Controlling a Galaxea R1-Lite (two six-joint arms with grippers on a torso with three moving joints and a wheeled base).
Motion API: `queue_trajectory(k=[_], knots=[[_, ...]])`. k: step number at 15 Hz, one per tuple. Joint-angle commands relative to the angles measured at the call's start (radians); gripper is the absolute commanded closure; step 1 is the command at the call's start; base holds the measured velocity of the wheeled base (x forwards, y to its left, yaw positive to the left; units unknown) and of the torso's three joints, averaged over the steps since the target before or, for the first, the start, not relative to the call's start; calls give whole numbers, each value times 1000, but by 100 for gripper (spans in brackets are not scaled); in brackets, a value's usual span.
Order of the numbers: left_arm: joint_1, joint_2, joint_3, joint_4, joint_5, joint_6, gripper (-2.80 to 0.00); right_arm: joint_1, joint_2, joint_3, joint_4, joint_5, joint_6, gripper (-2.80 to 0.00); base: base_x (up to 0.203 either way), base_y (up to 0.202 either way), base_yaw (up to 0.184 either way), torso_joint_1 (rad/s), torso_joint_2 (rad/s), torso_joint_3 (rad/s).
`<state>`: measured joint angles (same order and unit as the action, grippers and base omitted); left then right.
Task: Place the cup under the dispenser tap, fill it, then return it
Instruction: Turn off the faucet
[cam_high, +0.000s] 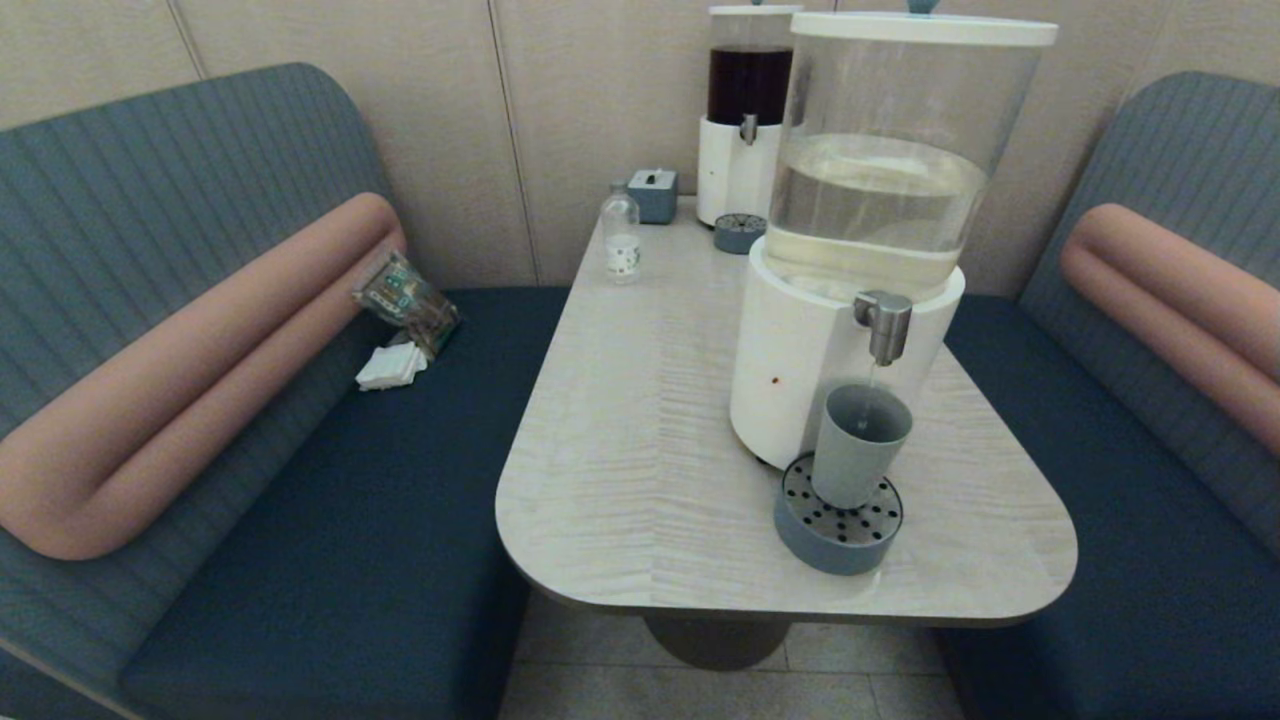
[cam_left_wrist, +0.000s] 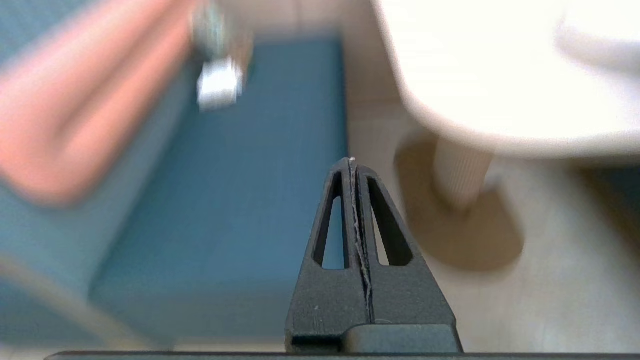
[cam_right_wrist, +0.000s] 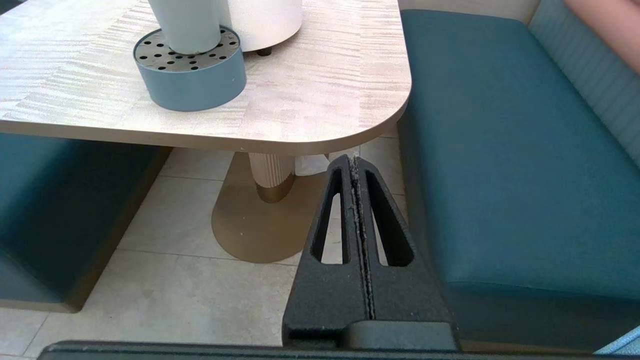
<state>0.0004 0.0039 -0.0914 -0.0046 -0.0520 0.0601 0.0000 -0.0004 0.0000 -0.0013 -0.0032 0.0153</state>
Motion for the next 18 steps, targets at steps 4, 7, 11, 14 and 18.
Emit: queue_trajectory(k=[4,7,11,14,18], knots=[[-10,326,-538,72,-243,-260,0,0,2,2,0,0,0,0,0,0,0,0,0,0],[-16,612,-674,-42,-446,-463,0,0,2,2,0,0,0,0,0,0,0,0,0,0],[-18,1016,-638,-499,-643,-482,0,0,2,2,0,0,0,0,0,0,0,0,0,0],[-22,1295,-610,-856,-774,-473,0,0,2,2,0,0,0,0,0,0,0,0,0,0],[-92,1574,-627,-1304,-852,-556,0,0,2,2,0,0,0,0,0,0,0,0,0,0]])
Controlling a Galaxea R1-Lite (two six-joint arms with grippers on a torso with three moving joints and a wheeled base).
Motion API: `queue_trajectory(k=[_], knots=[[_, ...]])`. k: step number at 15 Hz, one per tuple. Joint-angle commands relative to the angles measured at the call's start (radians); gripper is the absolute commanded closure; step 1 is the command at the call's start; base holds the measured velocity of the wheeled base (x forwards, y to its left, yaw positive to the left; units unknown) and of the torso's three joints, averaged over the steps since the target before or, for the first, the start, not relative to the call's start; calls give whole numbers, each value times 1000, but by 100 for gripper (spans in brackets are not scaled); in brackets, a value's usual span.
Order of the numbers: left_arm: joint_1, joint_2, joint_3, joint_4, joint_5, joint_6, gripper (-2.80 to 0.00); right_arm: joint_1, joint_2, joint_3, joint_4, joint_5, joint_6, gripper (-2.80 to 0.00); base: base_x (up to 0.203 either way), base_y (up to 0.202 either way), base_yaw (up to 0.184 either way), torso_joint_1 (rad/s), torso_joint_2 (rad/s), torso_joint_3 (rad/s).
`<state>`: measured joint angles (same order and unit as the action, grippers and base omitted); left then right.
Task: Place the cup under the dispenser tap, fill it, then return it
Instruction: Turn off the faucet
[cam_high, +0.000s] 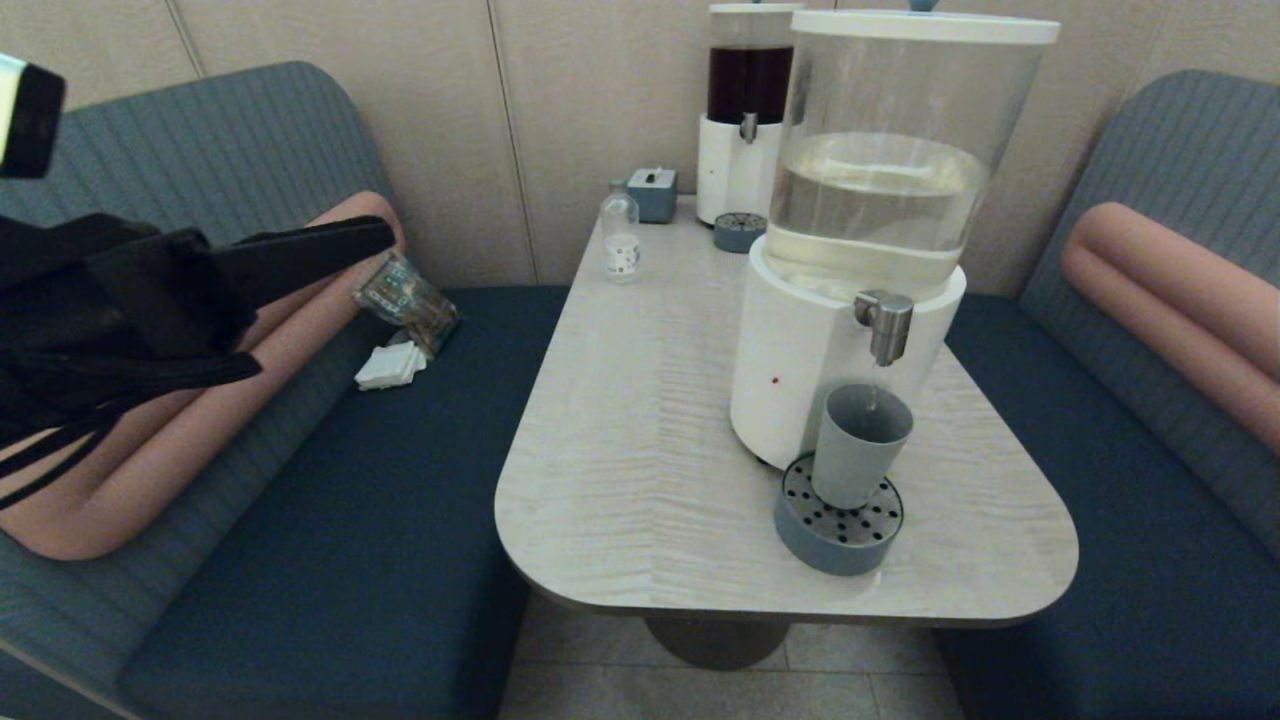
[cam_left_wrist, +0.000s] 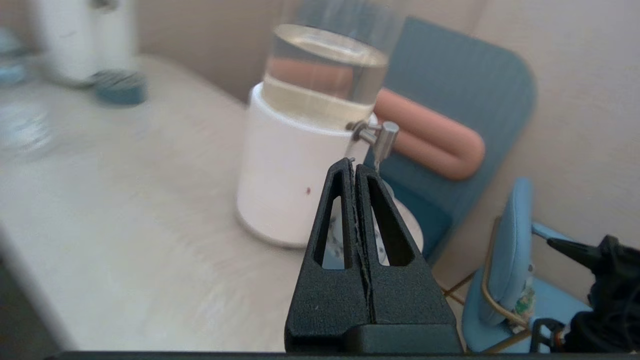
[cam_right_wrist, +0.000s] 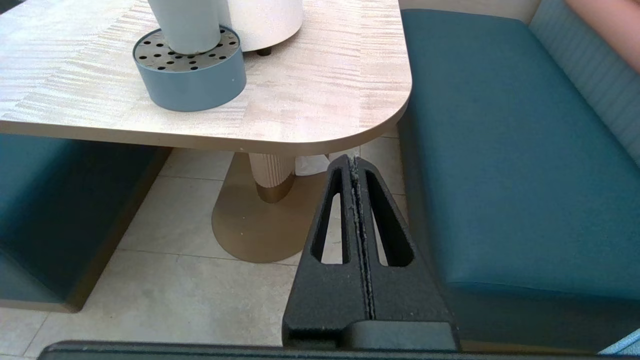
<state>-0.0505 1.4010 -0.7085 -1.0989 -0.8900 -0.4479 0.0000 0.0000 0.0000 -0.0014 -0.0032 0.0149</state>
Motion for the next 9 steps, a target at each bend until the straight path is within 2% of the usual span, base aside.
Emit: queue_trajectory(k=[1,3,6,7,9], knots=[[-93,214,-25,-276,-21,-118,0,0,2,2,0,0,0,0,0,0,0,0,0,0],[-159,289,-75,-335,-23,-156,0,0,2,2,0,0,0,0,0,0,0,0,0,0],[-235,388,-179,-342,-23,-129,0,0,2,2,0,0,0,0,0,0,0,0,0,0],[-247,420,-202,-332,-23,-94,0,0,2,2,0,0,0,0,0,0,0,0,0,0],[-271,462,-233,-263,-22,45,0,0,2,2,0,0,0,0,0,0,0,0,0,0]])
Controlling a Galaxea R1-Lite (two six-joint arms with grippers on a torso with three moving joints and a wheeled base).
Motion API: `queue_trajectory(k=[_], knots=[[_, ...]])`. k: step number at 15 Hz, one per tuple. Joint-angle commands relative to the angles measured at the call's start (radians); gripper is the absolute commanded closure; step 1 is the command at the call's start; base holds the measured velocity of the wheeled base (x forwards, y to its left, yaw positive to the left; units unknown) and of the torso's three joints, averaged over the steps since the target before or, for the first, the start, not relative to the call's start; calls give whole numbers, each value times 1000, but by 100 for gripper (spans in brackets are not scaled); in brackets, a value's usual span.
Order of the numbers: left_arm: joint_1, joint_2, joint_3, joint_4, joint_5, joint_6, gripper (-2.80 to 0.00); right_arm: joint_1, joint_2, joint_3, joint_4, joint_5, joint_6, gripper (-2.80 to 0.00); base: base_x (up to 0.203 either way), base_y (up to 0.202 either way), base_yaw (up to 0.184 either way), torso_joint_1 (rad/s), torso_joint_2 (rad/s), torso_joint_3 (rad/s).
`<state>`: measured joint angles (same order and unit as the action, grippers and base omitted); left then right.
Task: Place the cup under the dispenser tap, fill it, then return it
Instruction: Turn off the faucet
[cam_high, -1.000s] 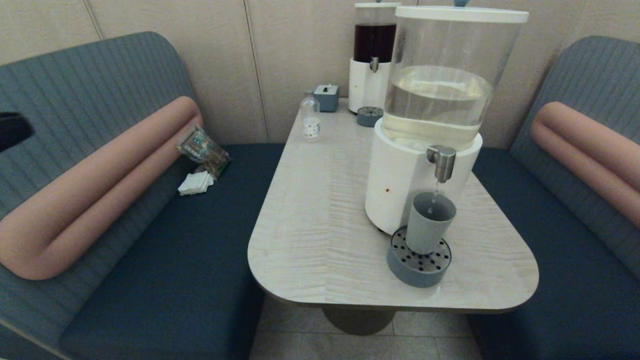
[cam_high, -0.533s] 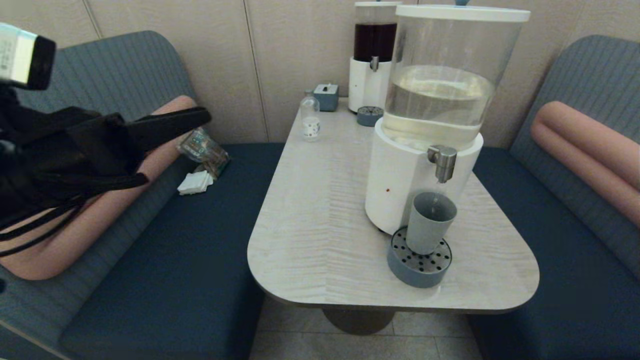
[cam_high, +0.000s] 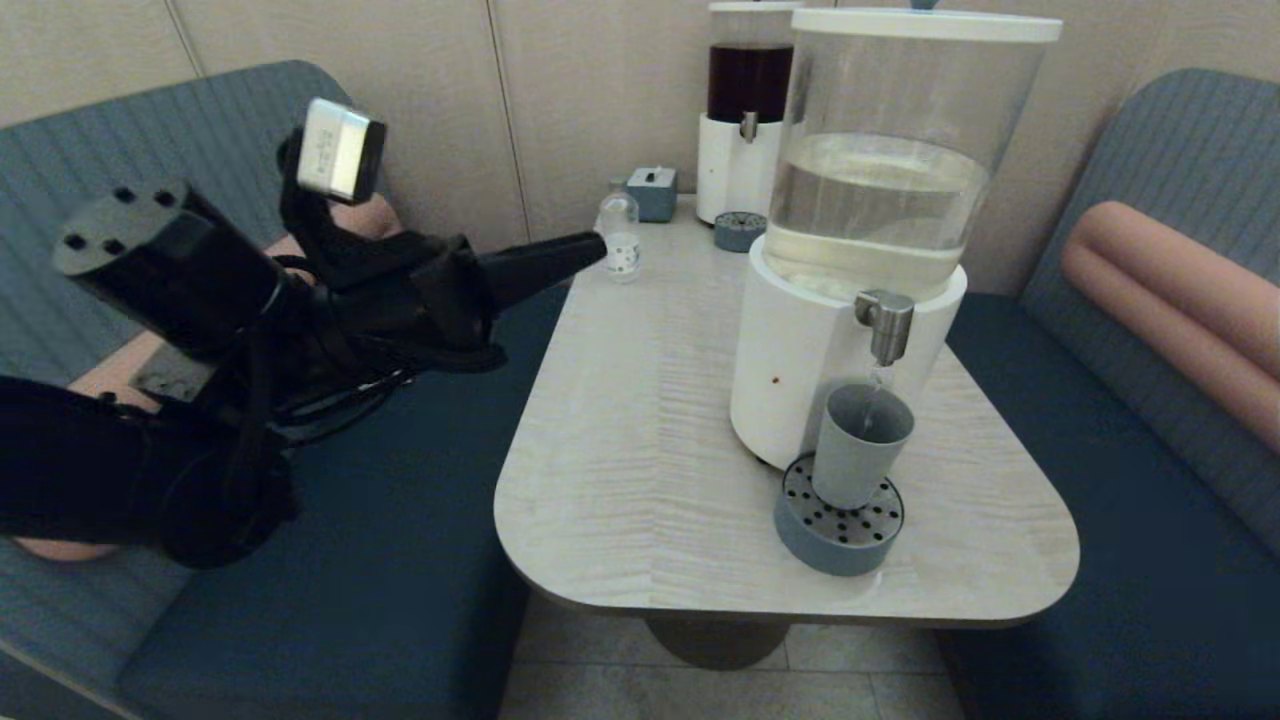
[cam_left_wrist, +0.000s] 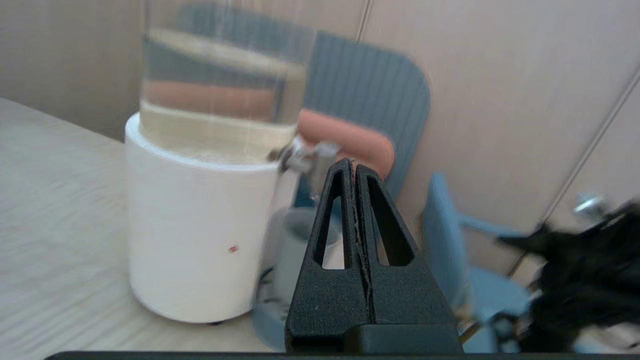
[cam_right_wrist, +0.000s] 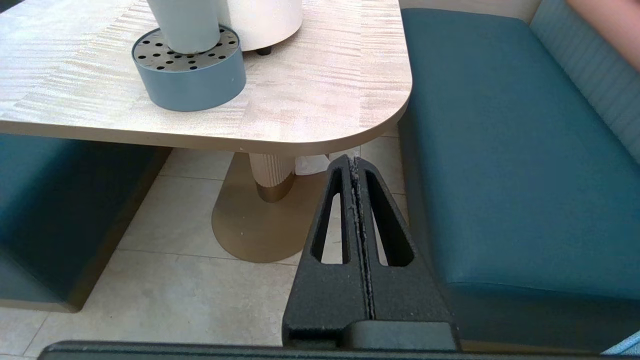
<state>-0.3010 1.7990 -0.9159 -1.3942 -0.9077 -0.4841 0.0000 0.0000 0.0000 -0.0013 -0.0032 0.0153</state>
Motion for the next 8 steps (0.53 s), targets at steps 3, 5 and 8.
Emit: queue_trajectory(k=[3,5,8], knots=[[-67,93,-84,172,43,244,0,0,2,2,0,0,0,0,0,0,0,0,0,0],[-98,159,-152,170,105,279,0,0,2,2,0,0,0,0,0,0,0,0,0,0],[-188,258,-245,133,161,295,0,0,2,2,0,0,0,0,0,0,0,0,0,0]])
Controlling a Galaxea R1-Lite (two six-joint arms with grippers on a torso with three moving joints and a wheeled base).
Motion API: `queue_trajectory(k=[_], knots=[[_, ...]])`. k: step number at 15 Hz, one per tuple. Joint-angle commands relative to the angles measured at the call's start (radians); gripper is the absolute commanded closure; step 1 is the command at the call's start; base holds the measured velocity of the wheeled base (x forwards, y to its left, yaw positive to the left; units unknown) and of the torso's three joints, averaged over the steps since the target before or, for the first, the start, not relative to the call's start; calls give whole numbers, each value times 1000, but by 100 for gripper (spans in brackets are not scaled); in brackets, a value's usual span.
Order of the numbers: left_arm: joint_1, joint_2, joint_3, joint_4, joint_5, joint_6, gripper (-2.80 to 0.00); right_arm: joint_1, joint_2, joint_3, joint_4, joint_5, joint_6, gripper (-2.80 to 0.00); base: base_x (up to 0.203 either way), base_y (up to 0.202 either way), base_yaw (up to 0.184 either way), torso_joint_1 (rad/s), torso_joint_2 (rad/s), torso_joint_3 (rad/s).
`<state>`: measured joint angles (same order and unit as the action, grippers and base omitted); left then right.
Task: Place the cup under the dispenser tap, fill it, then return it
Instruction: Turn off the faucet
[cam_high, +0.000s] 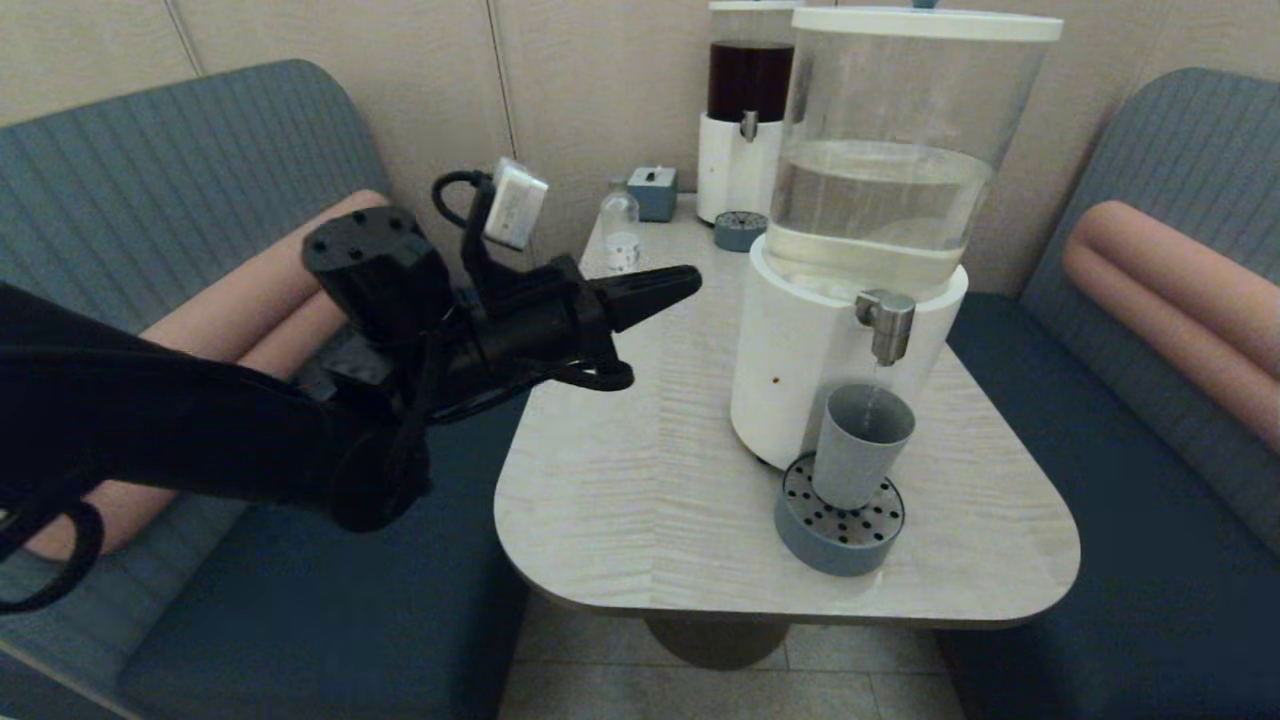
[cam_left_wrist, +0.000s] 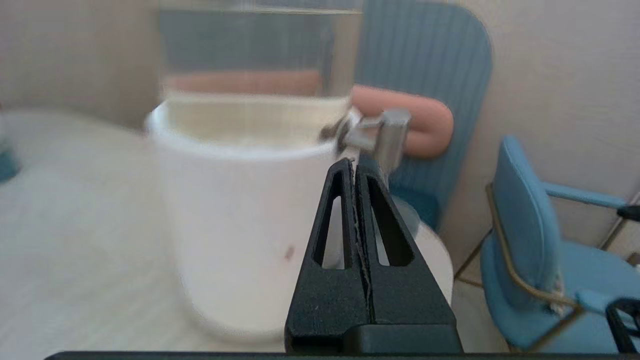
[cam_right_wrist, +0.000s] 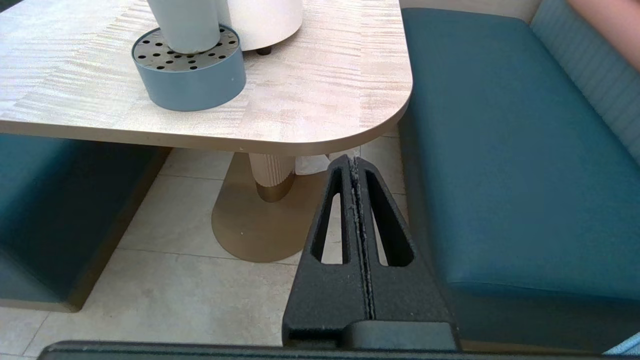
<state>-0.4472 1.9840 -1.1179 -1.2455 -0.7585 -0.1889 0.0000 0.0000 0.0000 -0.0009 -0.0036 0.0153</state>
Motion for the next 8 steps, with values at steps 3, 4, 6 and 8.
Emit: queue_trajectory(k=[3,4,6,8], knots=[[-85,173,-100,-94,53,-4,0,0,2,2,-1,1,0,0,0,0,0,0,0,0],[-89,217,-139,-129,57,-3,0,0,2,2,-1,1,0,0,0,0,0,0,0,0],[-99,306,-232,-227,69,-6,0,0,2,2,-1,1,0,0,0,0,0,0,0,0],[-147,351,-264,-281,117,-40,0,0,2,2,-1,1,0,0,0,0,0,0,0,0]])
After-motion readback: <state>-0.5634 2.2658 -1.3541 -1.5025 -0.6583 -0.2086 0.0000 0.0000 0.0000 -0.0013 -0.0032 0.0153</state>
